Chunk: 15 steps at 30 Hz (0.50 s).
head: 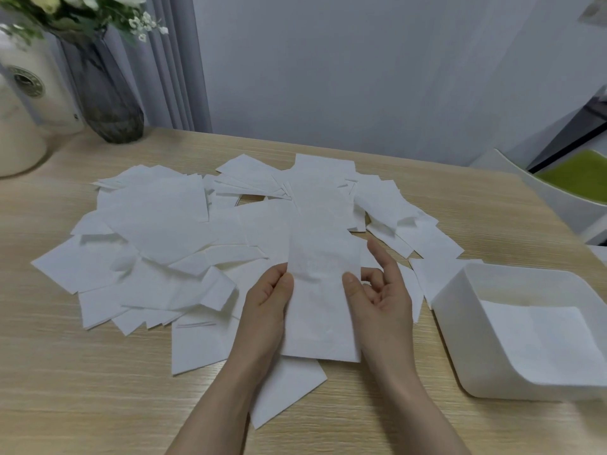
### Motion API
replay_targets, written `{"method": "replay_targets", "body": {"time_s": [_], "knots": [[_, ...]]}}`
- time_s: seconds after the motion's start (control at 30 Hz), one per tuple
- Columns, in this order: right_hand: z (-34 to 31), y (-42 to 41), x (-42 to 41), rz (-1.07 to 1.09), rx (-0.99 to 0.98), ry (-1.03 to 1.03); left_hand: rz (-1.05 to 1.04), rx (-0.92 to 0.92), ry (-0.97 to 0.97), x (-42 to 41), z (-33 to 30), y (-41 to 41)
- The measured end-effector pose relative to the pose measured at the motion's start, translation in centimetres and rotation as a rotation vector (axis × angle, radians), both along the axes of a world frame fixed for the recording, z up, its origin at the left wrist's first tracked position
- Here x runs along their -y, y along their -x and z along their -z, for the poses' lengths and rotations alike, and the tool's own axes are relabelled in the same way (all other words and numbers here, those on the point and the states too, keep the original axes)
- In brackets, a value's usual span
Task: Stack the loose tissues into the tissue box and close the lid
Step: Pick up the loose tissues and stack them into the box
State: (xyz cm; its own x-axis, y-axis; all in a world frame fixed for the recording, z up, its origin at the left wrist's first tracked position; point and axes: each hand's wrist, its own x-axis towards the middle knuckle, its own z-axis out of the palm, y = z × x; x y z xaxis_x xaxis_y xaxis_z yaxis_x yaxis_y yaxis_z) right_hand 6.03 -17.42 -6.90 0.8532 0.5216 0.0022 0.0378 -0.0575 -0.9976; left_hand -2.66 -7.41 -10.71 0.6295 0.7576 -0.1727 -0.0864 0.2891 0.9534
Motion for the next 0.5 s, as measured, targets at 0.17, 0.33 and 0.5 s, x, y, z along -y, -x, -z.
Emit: {"method": "replay_targets", "body": {"time_s": [0.17, 0.33, 0.5], "knots": [[0.0, 0.2, 0.9, 0.017, -0.043, 0.005, -0.031, 0.014, 0.019, 0.0, -0.2, 0.0], [0.2, 0.2, 1.4, 0.022, -0.096, -0.01, -0.042, 0.021, 0.021, 0.1, -0.4, 0.0], [0.4, 0.1, 1.4, 0.045, -0.099, 0.021, -0.028, 0.039, 0.034, 0.2, -0.6, 0.1]]}}
